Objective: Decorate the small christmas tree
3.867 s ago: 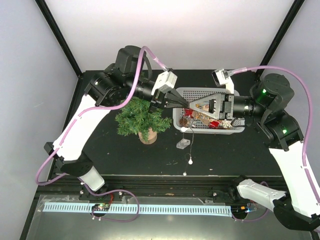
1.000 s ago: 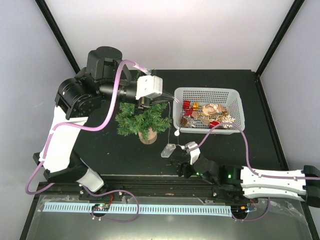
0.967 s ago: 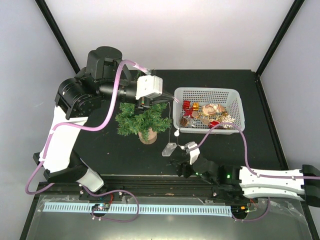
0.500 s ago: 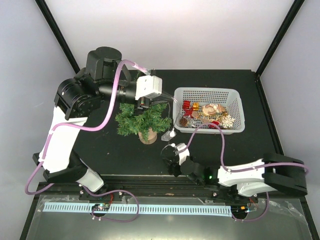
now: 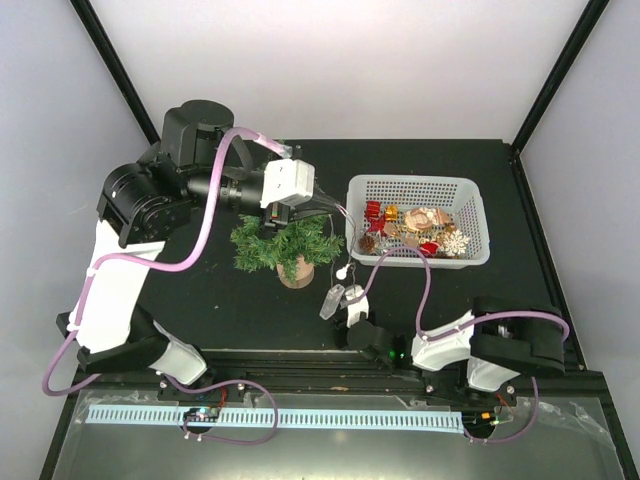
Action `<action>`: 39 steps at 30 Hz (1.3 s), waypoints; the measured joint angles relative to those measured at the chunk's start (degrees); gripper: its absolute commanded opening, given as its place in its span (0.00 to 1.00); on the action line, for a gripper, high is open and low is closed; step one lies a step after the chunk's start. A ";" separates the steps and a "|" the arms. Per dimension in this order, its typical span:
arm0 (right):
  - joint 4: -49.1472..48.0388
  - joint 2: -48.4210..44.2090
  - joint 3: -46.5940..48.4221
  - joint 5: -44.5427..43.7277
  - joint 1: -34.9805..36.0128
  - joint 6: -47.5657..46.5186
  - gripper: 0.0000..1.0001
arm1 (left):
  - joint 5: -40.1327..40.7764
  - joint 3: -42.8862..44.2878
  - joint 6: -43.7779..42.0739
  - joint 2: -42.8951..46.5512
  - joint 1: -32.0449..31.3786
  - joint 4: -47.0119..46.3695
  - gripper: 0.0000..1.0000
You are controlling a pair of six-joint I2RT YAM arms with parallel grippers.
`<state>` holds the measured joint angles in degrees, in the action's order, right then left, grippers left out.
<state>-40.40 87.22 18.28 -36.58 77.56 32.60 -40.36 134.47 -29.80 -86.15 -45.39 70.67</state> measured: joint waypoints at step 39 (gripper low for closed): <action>78.55 -44.89 37.48 14.23 10.51 10.29 0.01 | 11.85 -3.06 -5.11 12.81 2.34 4.52 0.02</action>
<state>38.15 42.33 55.77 -22.35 88.07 42.89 -28.51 131.41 -34.92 -73.34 -43.05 75.20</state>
